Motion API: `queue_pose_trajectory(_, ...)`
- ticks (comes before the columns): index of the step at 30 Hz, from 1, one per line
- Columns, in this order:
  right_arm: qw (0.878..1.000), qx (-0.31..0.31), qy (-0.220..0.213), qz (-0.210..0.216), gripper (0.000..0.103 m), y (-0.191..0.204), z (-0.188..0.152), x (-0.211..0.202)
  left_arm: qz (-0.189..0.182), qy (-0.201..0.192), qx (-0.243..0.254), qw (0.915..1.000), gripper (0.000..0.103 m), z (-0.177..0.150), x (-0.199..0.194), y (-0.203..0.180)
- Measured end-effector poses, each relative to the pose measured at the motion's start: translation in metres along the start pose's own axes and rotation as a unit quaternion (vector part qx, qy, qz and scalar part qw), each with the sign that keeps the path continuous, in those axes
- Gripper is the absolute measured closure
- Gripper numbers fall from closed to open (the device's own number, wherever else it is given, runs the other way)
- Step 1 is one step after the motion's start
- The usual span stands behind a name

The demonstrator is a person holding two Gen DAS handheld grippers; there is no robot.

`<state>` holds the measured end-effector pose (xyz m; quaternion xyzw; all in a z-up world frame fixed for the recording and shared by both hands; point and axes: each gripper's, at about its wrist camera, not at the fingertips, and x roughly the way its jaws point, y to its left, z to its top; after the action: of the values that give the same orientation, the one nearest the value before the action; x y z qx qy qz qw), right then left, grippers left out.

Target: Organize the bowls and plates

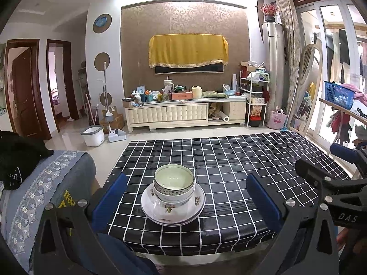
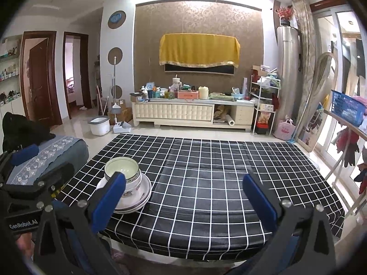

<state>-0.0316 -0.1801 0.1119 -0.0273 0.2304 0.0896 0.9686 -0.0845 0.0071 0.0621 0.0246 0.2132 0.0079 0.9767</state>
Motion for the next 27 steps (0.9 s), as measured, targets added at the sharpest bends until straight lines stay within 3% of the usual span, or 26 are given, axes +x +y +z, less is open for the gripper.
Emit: queue_pose_trajectory(27, 1.0, -0.002, 0.014, 0.003, 0.0, -0.0037, -0.0032, 0.002, -0.019, 0.018, -0.01, 0.9996, 0.0, -0.0049, 0.0057, 0.0046)
